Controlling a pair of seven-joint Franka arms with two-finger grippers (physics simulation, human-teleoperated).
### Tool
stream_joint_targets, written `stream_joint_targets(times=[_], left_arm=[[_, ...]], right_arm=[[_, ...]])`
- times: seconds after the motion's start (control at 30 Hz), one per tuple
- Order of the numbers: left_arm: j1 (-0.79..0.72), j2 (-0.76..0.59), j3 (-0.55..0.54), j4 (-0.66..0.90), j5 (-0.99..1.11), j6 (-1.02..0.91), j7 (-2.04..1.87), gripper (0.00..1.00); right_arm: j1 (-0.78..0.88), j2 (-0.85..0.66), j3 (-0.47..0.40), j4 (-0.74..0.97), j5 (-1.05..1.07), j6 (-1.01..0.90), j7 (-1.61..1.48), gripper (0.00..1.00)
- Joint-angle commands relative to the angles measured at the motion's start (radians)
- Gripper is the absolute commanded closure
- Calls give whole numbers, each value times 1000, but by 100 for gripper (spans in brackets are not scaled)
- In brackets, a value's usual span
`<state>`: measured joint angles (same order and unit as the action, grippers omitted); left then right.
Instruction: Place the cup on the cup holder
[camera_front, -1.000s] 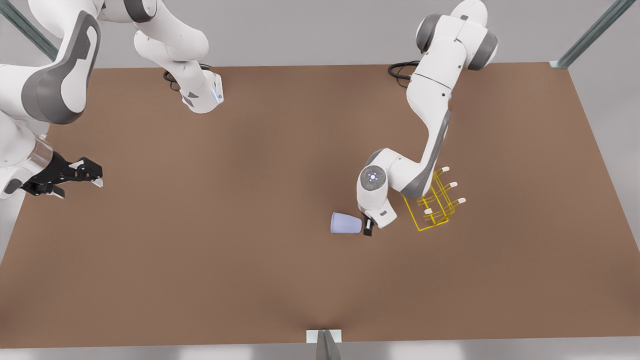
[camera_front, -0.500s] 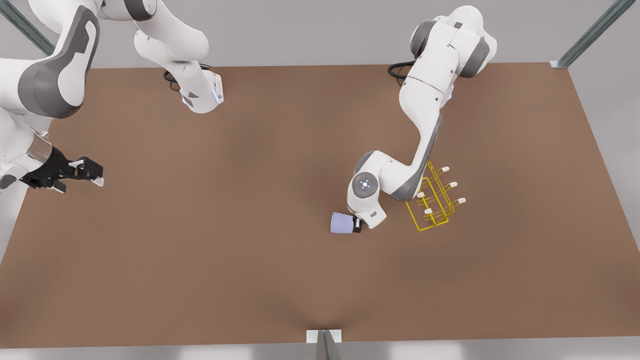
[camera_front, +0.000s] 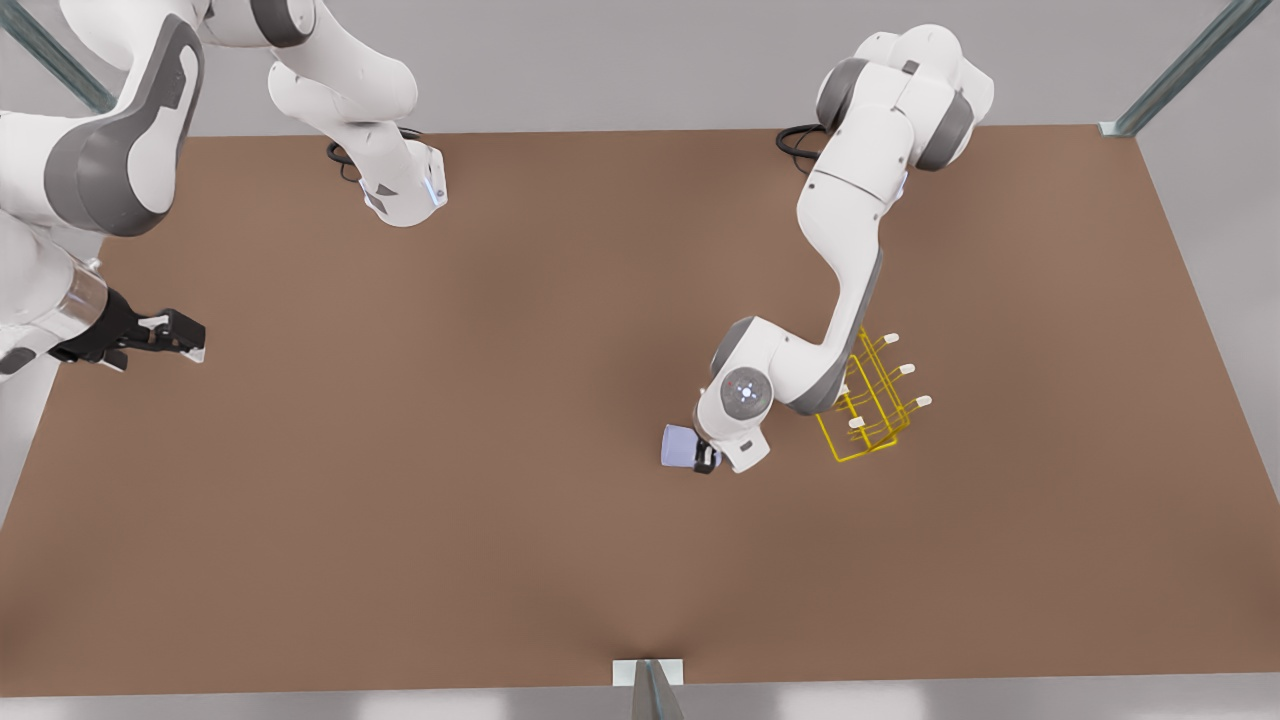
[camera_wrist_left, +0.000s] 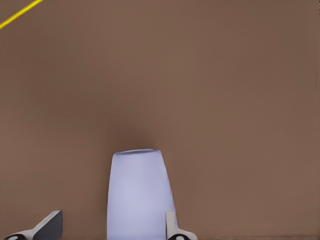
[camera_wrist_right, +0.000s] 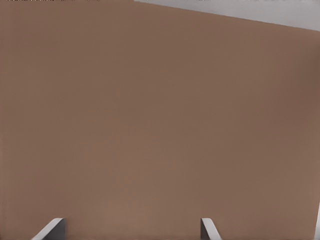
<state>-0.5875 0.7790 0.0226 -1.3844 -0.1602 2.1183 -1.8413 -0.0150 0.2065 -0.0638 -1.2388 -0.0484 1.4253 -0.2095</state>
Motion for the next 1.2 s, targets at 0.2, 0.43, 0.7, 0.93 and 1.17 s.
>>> stream_joint_targets(times=[0.2, 0.43, 0.7, 0.93, 1.17], left_arm=[[-3, 20, -3, 7, -30, 43, 261, 0], [-11, 48, -4, 7, -33, 95, 247, 0], [-18, 77, -10, 7, -61, 137, 234, 0], [-20, 106, -10, 5, -61, 195, 177, 0], [-28, 117, -10, 2, -56, 224, 178, 13]], right_arm=[[-20, 2, 4, 6, 4, -9, 45, 0], [-13, 13, 6, 6, 5, 1, 47, 0], [-8, 25, 9, 7, 5, 30, 47, 0], [-8, 25, 7, 9, 5, 46, 48, 0], [-8, 25, 7, 7, 5, 46, 48, 0]])
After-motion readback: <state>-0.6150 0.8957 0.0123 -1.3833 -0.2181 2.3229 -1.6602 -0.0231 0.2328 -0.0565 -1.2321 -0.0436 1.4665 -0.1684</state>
